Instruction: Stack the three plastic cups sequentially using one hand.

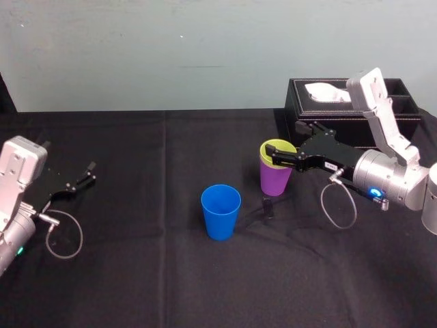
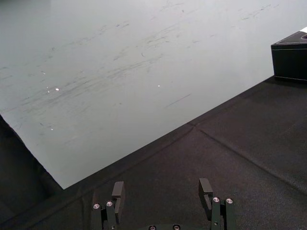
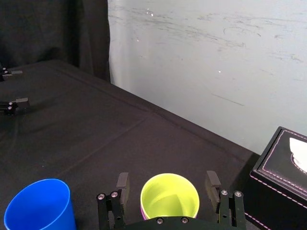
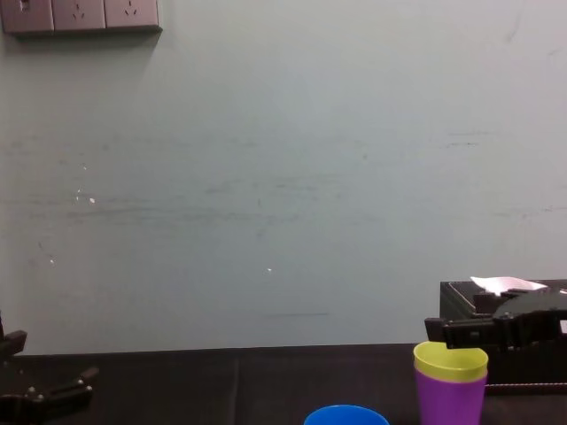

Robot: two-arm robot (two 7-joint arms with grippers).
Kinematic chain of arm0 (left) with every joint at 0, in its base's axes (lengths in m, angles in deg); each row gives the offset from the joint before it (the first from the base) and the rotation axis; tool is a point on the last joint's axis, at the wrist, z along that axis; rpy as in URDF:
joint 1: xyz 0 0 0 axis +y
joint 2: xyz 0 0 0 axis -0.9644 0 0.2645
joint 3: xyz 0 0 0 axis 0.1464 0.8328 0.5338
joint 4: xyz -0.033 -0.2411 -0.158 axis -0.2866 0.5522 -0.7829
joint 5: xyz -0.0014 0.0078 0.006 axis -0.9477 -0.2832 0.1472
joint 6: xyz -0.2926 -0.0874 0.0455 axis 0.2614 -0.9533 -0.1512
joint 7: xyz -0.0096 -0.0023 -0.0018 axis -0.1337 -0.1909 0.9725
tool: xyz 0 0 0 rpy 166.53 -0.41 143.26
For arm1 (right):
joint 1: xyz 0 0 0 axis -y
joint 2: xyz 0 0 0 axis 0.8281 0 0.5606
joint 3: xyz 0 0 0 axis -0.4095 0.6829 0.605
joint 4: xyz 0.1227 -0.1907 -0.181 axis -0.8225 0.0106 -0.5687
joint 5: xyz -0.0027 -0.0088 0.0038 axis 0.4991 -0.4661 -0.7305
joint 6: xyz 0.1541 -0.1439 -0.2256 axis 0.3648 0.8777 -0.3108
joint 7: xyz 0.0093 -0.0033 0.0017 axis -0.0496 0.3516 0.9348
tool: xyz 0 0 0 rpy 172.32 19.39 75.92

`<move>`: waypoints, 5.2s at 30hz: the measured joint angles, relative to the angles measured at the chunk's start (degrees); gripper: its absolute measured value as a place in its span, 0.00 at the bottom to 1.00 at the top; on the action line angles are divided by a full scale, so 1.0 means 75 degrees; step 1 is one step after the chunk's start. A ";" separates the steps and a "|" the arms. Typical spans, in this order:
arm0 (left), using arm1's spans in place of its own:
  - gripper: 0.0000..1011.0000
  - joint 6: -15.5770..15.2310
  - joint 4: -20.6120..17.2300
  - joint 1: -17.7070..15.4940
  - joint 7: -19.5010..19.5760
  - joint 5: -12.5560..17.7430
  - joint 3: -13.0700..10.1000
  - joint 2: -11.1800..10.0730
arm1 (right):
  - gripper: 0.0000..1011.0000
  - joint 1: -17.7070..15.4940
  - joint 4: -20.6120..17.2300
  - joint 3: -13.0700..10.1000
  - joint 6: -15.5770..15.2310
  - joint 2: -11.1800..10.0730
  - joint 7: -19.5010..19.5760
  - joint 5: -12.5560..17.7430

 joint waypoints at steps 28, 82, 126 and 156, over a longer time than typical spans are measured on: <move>1.00 0.0000 0.0000 0.0000 0.0000 0.0000 0.0000 0.0000 | 0.99 -0.0552 -0.0691 -0.0179 0.0133 -0.0520 -0.0307 0.0236; 1.00 0.0000 0.0000 0.0000 0.0000 0.0000 0.0000 0.0000 | 0.99 -0.0945 -0.0734 0.1103 0.0338 -0.0667 -0.1030 0.0527; 1.00 0.0000 0.0000 0.0000 0.0000 0.0000 0.0000 0.0000 | 0.99 -0.0253 -0.0066 0.1510 0.0258 -0.0066 -0.1083 0.0260; 1.00 0.0000 0.0000 0.0000 0.0000 0.0000 0.0000 0.0000 | 0.99 -0.0090 0.0133 0.1617 0.0278 0.0144 -0.1057 0.0081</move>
